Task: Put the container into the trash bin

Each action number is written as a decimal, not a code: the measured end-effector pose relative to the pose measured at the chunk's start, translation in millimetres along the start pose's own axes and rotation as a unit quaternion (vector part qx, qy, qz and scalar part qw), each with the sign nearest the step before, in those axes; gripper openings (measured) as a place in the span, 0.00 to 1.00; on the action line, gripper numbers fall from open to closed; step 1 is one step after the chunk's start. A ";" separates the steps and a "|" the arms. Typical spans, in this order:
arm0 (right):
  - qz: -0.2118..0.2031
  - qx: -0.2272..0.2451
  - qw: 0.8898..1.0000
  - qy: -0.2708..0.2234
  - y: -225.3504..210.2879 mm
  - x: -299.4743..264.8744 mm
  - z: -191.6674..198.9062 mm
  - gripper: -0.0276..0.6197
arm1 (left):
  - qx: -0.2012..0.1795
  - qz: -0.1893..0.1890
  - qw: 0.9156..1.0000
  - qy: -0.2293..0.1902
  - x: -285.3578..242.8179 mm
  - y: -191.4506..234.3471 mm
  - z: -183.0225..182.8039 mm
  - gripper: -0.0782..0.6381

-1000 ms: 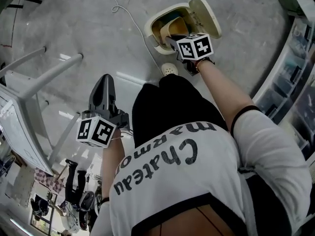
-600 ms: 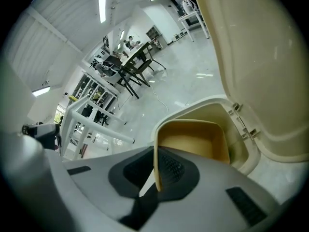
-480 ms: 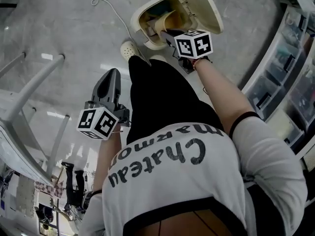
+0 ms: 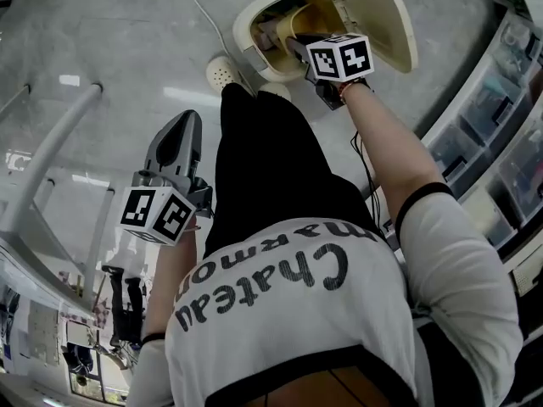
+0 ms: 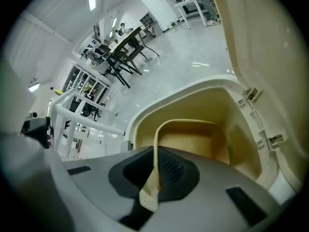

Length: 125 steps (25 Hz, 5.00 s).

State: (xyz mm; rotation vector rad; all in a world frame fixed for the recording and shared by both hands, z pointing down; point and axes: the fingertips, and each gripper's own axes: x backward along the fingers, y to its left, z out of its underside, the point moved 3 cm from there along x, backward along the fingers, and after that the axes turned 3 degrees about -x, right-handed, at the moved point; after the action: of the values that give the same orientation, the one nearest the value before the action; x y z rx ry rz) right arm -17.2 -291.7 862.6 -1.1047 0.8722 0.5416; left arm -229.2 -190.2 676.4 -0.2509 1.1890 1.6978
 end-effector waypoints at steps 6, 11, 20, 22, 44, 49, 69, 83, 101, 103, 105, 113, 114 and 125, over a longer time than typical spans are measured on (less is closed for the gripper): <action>0.029 0.015 0.998 0.045 -16.4 -30.9 1.4 0.10 | 0.008 -0.013 1.000 -0.005 -2.7 22.4 3.8 0.14; 0.048 0.048 0.993 0.099 -19.6 -52.3 6.2 0.10 | 0.034 -0.013 0.999 -0.008 -9.1 27.8 15.0 0.14; 0.088 0.238 0.942 0.221 -30.8 -82.5 31.3 0.10 | 0.048 -0.011 0.999 -0.010 -7.7 50.8 32.0 0.14; 0.097 0.273 0.927 0.238 -38.0 -83.1 32.8 0.10 | 0.048 -0.017 0.999 -0.012 -5.8 53.6 34.9 0.14; 0.037 0.408 0.837 0.363 -54.6 -122.5 59.1 0.10 | 0.061 -0.049 0.996 -0.038 -10.4 69.6 60.6 0.14; 0.059 0.443 0.809 0.382 -75.9 -134.5 66.8 0.10 | 0.064 -0.054 0.996 -0.030 -15.4 76.1 75.0 0.14; 0.077 0.433 0.804 0.401 -89.7 -140.6 70.8 0.11 | 0.070 -0.055 0.996 -0.027 -13.7 84.0 85.6 0.14; 0.119 0.436 0.792 0.409 -78.3 -94.2 51.1 0.27 | 0.072 -0.066 0.993 -0.068 7.5 56.7 75.4 0.14; 0.062 0.190 0.972 0.124 59.3 87.2 14.1 0.23 | -0.017 -0.054 0.976 -0.210 117.9 -92.5 -27.1 0.14; 0.050 0.165 0.981 0.083 76.5 112.7 6.4 0.22 | -0.037 -0.051 0.972 -0.224 128.2 -110.8 -42.2 0.14; 0.036 0.163 0.984 0.063 96.8 138.0 6.4 0.21 | -0.050 -0.051 0.970 -0.233 137.3 -127.6 -54.1 0.14; -0.077 0.121 0.986 -0.081 187.7 235.6 -42.6 0.20 | -0.092 -0.028 0.952 -0.290 169.6 -184.0 -121.5 0.14; -0.081 0.114 0.985 -0.097 192.9 248.0 -48.5 0.19 | -0.101 -0.023 0.950 -0.296 173.4 -193.3 -127.8 0.14; -0.146 0.131 0.941 -0.277 272.5 398.1 -105.9 0.16 | -0.177 0.012 0.914 -0.365 235.9 -268.9 -176.5 0.14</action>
State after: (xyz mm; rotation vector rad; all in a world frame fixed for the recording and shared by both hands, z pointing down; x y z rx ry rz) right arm -32.9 -302.7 369.0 -0.7576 0.2685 0.4395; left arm -184.8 -185.5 280.0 0.1813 0.3303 1.7839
